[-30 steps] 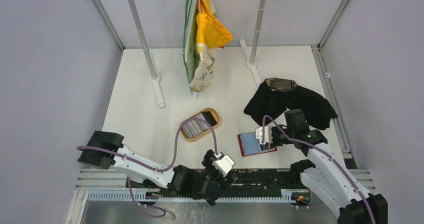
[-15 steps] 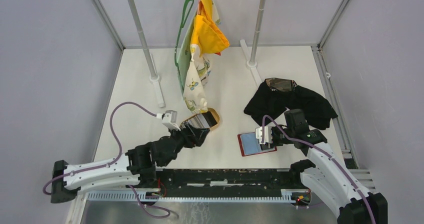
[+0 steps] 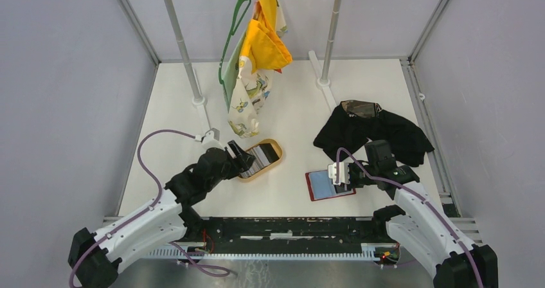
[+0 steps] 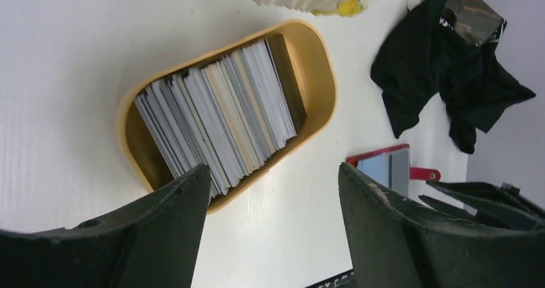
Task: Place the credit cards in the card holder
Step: Pick up the credit card from the storage box.
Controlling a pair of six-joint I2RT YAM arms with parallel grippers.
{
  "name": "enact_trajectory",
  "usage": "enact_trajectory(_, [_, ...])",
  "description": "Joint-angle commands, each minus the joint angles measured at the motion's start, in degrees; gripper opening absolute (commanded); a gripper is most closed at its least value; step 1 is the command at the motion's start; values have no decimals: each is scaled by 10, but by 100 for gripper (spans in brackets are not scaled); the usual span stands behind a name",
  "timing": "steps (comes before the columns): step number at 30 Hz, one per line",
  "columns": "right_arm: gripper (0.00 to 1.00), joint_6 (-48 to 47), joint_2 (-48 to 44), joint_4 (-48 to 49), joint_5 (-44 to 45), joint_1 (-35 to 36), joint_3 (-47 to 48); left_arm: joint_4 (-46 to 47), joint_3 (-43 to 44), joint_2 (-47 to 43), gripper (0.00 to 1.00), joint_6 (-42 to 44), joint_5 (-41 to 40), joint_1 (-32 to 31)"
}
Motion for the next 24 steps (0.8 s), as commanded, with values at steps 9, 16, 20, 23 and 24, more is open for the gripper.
enact_trajectory(9, [32, 1, 6, 12, -7, -2, 13, -61, 41, 2, 79, -12, 58, 80])
enact_trajectory(16, [32, 3, 9, 13, -5, -2, 13, -26, 26, 11, 80, -17, 70, 84])
enact_trajectory(20, [32, 2, 9, 13, -5, -2, 12, -10, 17, 23, 79, -27, 73, 85])
enact_trajectory(23, [32, 2, 9, 14, -5, -2, 12, -19, 21, 29, 79, -31, 63, 86])
enact_trajectory(24, [32, 2, 9, 13, -4, -2, 12, -25, 22, 29, 79, -34, 55, 86])
